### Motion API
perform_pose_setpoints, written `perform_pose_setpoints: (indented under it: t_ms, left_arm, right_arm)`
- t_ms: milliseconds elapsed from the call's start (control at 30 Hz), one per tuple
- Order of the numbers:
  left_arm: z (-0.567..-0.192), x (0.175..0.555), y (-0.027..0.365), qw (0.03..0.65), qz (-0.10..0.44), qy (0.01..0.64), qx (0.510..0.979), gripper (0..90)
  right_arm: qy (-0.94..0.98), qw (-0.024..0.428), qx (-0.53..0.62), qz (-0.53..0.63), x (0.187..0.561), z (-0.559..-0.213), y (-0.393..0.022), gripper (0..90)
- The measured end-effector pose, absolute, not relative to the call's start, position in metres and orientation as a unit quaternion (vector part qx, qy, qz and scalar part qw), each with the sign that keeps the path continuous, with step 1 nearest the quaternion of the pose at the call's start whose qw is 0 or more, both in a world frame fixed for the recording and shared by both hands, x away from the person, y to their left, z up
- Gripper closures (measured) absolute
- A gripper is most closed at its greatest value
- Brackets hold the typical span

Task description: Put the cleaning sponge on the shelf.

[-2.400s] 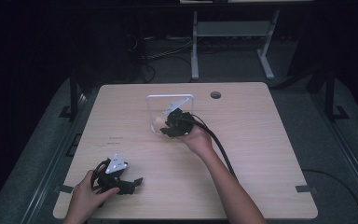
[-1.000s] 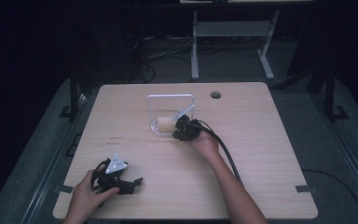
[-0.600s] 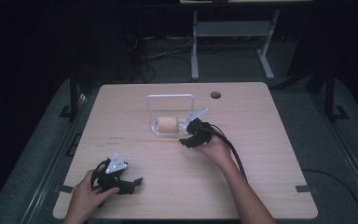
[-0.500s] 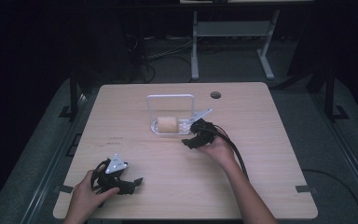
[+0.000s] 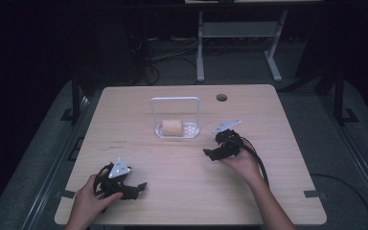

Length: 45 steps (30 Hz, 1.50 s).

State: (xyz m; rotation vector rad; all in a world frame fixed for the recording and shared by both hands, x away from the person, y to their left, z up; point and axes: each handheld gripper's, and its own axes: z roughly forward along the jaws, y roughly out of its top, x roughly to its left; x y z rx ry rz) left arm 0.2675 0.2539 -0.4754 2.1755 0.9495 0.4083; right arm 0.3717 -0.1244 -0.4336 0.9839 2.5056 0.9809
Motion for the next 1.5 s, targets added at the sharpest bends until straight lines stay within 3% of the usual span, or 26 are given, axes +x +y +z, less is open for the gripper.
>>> perform_pose_setpoints:
  t_ms: [800,1033,1500]
  left_arm:
    - [-0.475,0.268,0.254,0.357,0.159,0.366,0.845,12.1]
    - [-0.475,0.268,0.254,0.357,0.159,0.366,0.845,12.1]
    - [-0.475,0.268,0.254,0.357,0.159,0.366,0.845,12.1]
  right_arm:
    - [0.822,0.161,0.412,0.357,0.292,-0.457,-0.214,13.1]
    - [0.820,0.166,0.434,0.334,0.276,-0.477,-0.224,12.6]
    - [0.811,0.172,0.434,0.352,0.269,-0.482,-0.229,11.6]
